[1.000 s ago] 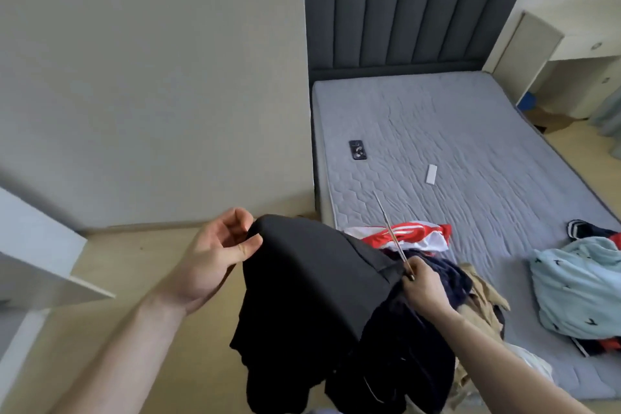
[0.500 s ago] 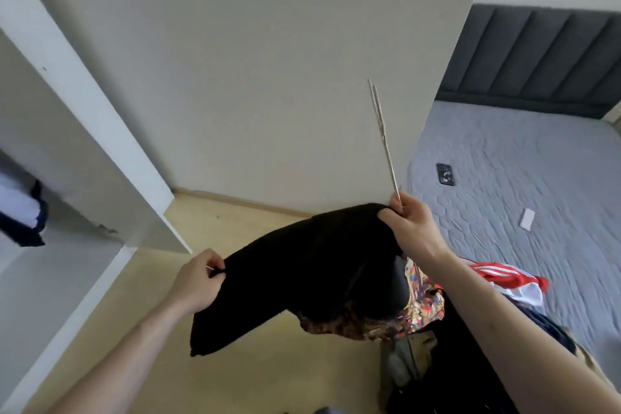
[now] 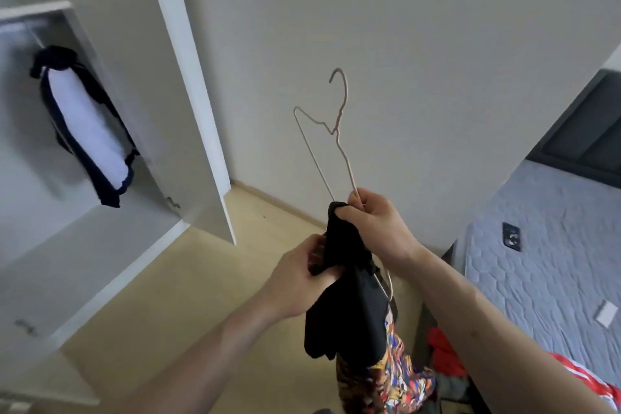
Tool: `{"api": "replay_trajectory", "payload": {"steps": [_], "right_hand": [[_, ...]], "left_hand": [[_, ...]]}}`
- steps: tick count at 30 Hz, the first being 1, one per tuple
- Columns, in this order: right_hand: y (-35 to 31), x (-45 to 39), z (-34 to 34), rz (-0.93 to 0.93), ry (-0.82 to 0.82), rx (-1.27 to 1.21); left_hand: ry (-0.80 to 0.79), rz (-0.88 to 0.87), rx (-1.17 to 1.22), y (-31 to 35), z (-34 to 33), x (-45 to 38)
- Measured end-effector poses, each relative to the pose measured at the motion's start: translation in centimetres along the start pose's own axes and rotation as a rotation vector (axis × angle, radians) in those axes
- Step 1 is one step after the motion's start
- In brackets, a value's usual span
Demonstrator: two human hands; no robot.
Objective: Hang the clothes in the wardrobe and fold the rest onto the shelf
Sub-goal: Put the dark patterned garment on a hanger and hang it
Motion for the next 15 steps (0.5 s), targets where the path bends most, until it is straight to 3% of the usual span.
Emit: {"api": "replay_trajectory", "payload": {"steps": [8,15], "right_hand": [[1.0,0.8,1.2,-0.004,-0.153,-0.094],[6.0,4.3,0.7,-0.054,-0.194,0.131]], "left_hand": [[0.260,-0.053,0.092,-0.6,2.5,1.4],[0.375,-0.048,0.140,-0.4,4.6,2.4]]}}
Point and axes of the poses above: each hand's wrist, its own x-axis away from the middle knuckle, its own z-axis out of the back of the hand, y = z × x, the point moved 1 cm from there along -x, towards the middle knuckle, and after that the axes turned 4 degrees about -y, right-handed, at the moved point
